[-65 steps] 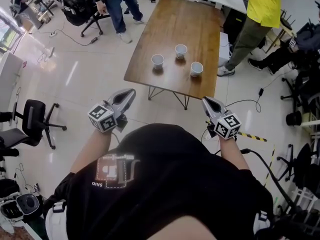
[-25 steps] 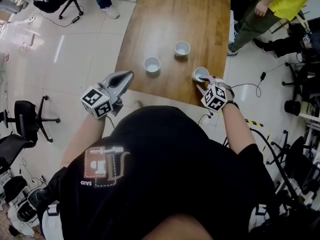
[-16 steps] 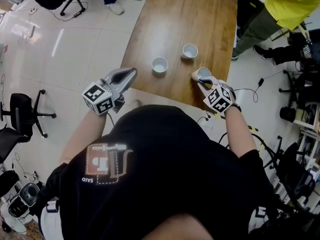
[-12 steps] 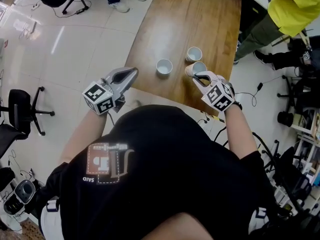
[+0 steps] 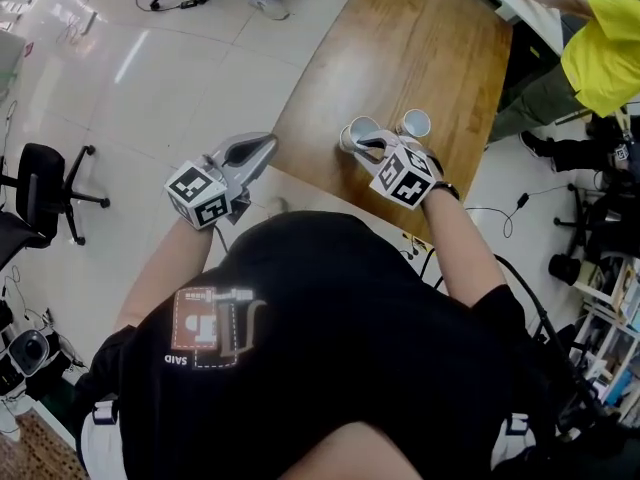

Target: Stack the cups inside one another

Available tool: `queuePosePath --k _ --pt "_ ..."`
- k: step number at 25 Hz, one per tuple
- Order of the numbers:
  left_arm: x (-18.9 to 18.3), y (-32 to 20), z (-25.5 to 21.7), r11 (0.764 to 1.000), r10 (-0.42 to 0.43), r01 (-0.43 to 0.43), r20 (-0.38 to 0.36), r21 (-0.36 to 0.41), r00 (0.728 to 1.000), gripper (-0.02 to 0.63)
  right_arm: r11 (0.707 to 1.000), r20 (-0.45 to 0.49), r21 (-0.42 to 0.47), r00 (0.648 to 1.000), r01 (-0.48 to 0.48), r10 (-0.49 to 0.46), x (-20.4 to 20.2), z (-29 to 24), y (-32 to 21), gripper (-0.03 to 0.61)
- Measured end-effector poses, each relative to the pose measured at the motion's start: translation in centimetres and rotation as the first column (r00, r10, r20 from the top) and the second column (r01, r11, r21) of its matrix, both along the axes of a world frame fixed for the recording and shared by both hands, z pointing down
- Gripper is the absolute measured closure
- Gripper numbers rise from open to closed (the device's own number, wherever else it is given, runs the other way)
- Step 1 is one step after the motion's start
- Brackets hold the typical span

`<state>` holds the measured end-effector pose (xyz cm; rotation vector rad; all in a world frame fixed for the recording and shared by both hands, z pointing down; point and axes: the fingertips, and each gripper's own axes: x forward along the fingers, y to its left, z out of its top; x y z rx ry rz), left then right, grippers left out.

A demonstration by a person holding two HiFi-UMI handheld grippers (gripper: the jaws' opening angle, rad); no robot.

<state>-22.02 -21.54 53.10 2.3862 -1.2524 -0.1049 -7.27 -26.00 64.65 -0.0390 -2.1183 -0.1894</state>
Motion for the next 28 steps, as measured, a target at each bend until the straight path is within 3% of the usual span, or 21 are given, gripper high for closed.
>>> queuePosePath --k 1,2,4,6,7,11,13,16,18,20,22,25,28 --pt "-0.3 0.2 0.1 1.0 -0.004 0.004 0.002 0.0 1.0 0.62 1.0 -0.005 -0.006 1.0 -0.005 0.005 -0.3 0.6 0.1 0.446" --pt "-0.5 0.2 0.1 1.0 -0.005 0.005 0.003 0.0 1.0 0.62 1.0 0.006 -0.009 1.0 -0.014 0.014 -0.5 0.6 0.1 0.411" --pt "-0.6 0.2 0.0 1.0 -0.001 0.001 0.003 0.0 1.0 0.62 0.998 0.087 -0.009 0.994 -0.057 0.058 -0.7 -1.7 -0.4 0.383" --pt "-0.2 -0.1 -0.3 1.0 0.01 -0.01 0.0 0.0 1.0 0.62 0.985 0.242 -0.048 0.955 -0.163 0.17 0.4 -6.2 -1.5 0.385" --pt "0.1 -0.2 -0.5 1.0 0.014 -0.014 -0.002 0.002 1.0 0.62 0.969 0.328 -0.091 0.912 -0.23 0.247 1.7 -8.6 -2.2 0.391" --pt "1.8 -1.4 -1.5 0.998 0.046 -0.045 -0.013 0.032 0.999 0.62 0.846 0.552 -0.252 0.649 -0.47 0.524 11.3 -15.1 -4.3 0.445" --pt "3.4 -3.0 -2.5 0.995 0.086 -0.086 -0.013 0.059 0.996 0.62 0.747 0.604 -0.326 0.48 -0.579 0.636 17.3 -16.0 -4.5 0.477" --pt "6.1 -5.0 -3.8 0.986 0.145 -0.143 -0.008 0.089 0.989 0.62 0.565 0.615 -0.458 0.215 -0.686 0.759 25.1 -14.7 -3.6 0.519" --pt "7.7 -5.6 -4.2 0.981 0.172 -0.171 -0.003 0.096 0.985 0.62 0.479 0.593 -0.5 0.118 -0.722 0.796 28.3 -12.8 -2.2 0.548" --pt "9.3 -5.8 -4.2 0.977 0.193 -0.192 -0.002 0.094 0.981 0.62 0.436 0.571 -0.51 0.087 -0.742 0.816 29.9 -10.8 -0.8 0.563" --pt "10.6 -5.9 -4.0 0.974 0.209 -0.208 -0.002 0.087 0.978 0.62 0.419 0.55 -0.509 0.09 -0.752 0.83 30.4 -9.0 0.4 0.563" --pt "12.0 -5.8 -3.7 0.973 0.222 -0.221 -0.009 0.072 0.975 0.62 0.416 0.526 -0.516 0.106 -0.749 0.844 30.2 -7.3 1.5 0.565" --pt "12.5 -5.6 -3.7 0.972 0.228 -0.227 -0.008 0.064 0.974 0.62 0.434 0.525 -0.507 0.133 -0.745 0.841 29.7 -7.0 1.9 0.565"
